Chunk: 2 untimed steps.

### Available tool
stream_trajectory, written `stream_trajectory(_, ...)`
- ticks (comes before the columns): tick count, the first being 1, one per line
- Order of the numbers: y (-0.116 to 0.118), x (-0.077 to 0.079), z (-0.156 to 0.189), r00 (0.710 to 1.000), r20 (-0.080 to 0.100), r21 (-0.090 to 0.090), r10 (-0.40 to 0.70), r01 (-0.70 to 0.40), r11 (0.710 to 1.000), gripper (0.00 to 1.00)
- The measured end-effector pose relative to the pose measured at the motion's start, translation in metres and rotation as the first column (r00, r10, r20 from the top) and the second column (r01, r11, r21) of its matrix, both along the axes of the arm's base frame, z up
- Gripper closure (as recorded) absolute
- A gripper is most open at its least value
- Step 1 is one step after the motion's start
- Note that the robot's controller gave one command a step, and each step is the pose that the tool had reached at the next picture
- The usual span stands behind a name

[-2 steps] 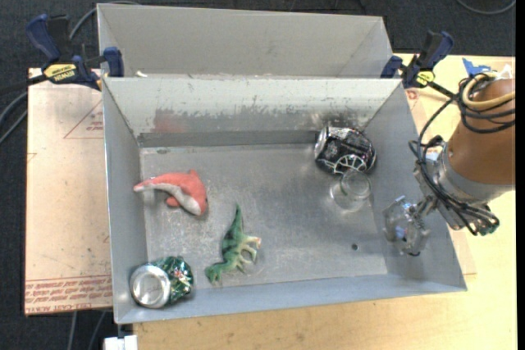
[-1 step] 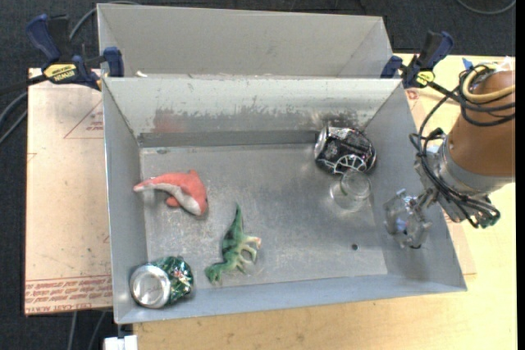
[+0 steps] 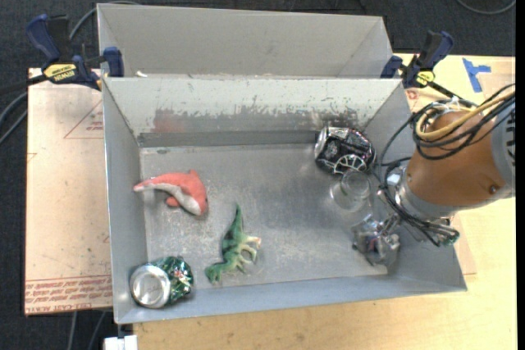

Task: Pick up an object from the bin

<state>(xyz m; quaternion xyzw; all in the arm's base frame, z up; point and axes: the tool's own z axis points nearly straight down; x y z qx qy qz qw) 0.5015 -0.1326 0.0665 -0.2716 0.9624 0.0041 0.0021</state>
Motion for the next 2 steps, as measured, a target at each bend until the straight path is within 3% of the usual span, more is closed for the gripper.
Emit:
stream_trajectory(1,-0.006,-0.007,0.112,0.996,0.001,-0.002,-0.091,0.091,0.996,1.0)
stream_trajectory(2,-0.008,-0.004,0.174,0.995,0.007,-0.003,-0.104,0.104,0.995,1.0)
